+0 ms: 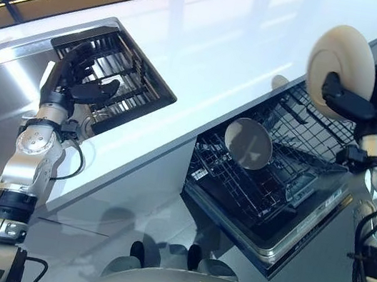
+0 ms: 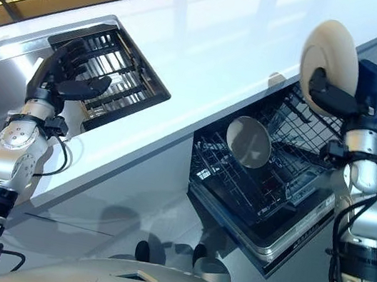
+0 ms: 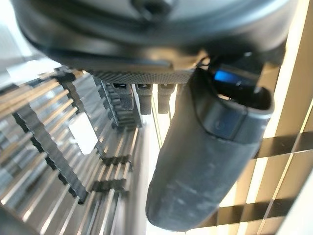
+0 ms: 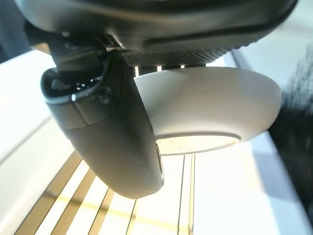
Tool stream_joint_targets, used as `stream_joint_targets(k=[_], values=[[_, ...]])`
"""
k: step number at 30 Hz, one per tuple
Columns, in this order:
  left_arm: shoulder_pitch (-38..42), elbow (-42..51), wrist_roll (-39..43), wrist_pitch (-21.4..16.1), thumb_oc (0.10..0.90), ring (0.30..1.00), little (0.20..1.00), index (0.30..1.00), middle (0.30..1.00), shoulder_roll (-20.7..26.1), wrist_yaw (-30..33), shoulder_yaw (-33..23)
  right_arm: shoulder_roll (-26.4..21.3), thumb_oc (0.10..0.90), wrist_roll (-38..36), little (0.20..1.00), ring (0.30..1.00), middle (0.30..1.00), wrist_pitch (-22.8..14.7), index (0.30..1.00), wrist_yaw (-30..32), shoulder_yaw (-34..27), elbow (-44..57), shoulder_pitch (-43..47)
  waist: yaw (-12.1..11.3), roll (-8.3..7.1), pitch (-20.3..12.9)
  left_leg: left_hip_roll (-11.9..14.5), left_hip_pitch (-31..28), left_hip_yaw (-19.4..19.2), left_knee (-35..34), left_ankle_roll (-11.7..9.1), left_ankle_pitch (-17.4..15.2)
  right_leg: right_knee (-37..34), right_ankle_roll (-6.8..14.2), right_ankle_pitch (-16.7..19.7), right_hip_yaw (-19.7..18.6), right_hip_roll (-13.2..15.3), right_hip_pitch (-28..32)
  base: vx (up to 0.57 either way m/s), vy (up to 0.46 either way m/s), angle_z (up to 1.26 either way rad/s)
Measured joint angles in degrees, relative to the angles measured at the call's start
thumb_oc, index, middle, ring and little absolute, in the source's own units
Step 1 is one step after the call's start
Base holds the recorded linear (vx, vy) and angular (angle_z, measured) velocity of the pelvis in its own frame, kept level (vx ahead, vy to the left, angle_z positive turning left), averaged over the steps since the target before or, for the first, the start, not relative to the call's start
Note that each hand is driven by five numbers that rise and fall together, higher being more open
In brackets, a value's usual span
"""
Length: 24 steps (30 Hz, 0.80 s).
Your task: Pick up plates and place into dishwasher.
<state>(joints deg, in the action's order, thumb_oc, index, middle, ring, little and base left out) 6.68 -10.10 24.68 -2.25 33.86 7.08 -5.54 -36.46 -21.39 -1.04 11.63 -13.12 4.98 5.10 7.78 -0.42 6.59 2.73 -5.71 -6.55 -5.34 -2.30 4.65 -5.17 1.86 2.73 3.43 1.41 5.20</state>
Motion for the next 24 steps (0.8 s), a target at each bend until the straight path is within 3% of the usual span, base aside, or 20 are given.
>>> stream_joint_targets(k=[4,7,12,19,24], values=[[-1.16,-0.42,0.00,-0.14,0.800,0.900,0.900,0.900,0.900,-1.85,1.17,-1.42,2.03,0.100,2.29,0.200,0.300,0.300,-4.30,0.300,-1.43,-2.84,1.87,-5.84,1.61,1.54,0.95,0.14,-0.51,-1.41,-0.05,-0.02,-0.33,0.16,0.02,0.01,-1.37,-0.10,-0.31,-0.03,0.062,-0.19],[-1.48,-2.38,0.04,-0.48,0.800,0.900,0.900,0.900,0.900,-1.99,1.57,-1.77,2.45,0.100,2.07,0.200,0.300,0.300,-4.87,0.300,-6.16,-2.93,1.96,-8.80,3.20,2.08,1.23,0.27,-0.61,-2.07,-0.06,-0.12,-0.55,0.27,0.00,0.05,-1.46,-0.08,-0.82,-0.02,0.041,-0.20],[-2.05,-5.61,0.13,-0.73,0.800,0.900,0.900,0.900,0.900,-2.12,1.28,-1.83,3.70,0.100,1.79,0.200,0.300,0.300,-3.85,0.300,-14.41,-2.86,0.87,-12.06,4.91,2.12,1.26,0.42,-0.92,-3.29,-0.05,-0.24,-0.91,0.28,-0.08,0.22,-1.47,-0.14,-0.97,-0.01,0.018,-0.11],[-2.36,-5.65,0.20,-1.80,0.800,0.900,0.900,0.900,0.900,-2.14,1.08,-3.34,3.76,0.100,2.17,0.200,0.300,0.300,-0.91,0.300,-22.98,-1.31,-3.69,-13.46,4.60,1.70,1.51,0.38,-1.49,-4.21,-0.04,-0.17,-1.24,0.43,-0.14,0.48,-1.44,-0.07,-0.84,0.00,-0.002,-0.04],[-2.36,-6.13,0.22,-1.82,0.800,0.900,0.900,0.900,0.900,-2.14,1.17,-3.79,3.68,0.100,2.27,0.200,0.300,0.300,0.23,0.300,-25.33,0.82,-6.10,-13.44,4.30,1.34,1.70,0.35,-1.68,-4.40,-0.05,-0.15,-1.34,0.65,-0.10,0.46,-1.31,-0.02,-0.91,0.00,-0.002,-0.02]])
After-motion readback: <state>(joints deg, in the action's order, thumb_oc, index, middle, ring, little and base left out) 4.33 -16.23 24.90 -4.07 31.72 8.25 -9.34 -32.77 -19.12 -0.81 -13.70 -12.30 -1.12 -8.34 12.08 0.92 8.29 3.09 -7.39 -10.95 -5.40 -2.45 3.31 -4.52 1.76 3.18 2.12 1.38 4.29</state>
